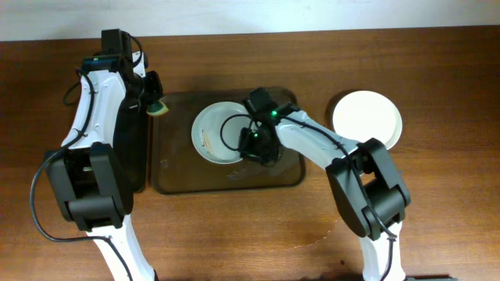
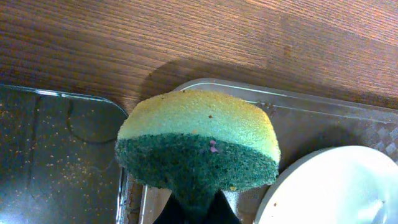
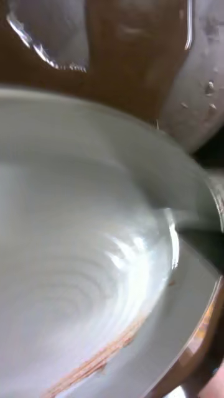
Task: Clean dirty plates on tray and stack at the side
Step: 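Grasp the last plate's rim with the right gripper and tilt it, then scrub the tilted plate with the sponge in the left gripper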
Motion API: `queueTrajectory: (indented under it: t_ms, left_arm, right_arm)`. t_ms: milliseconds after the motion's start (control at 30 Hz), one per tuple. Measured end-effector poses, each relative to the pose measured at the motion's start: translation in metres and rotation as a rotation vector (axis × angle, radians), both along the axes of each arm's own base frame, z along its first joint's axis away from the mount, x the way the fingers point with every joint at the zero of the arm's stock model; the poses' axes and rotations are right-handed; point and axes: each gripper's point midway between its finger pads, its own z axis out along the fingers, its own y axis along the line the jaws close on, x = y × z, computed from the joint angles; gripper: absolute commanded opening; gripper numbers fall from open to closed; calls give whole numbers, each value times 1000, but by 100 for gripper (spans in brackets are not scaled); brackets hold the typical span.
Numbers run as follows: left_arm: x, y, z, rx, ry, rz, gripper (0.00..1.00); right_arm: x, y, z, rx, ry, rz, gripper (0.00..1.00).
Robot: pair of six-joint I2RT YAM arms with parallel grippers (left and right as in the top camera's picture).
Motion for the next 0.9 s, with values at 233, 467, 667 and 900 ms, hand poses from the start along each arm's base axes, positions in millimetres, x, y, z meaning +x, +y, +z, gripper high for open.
queueTrajectory:
  t_ms: [233,467,667,900]
  left_arm:
    - [0,0,0,0,-1,0,1]
    - [0,0,0,0,-2,0,1]
    - [1,0,0,0,-3,0,1]
    - [-4,-40,-1,18,13,-81,1]
  right_arm:
    - [92,-12,47,-98,-417,144,53]
    - [113,-16,9,-167,-487,256,19]
    - [87,-14,-3,-171,-340,128,4]
    - [46,-19,-7,-164,-75,-105,5]
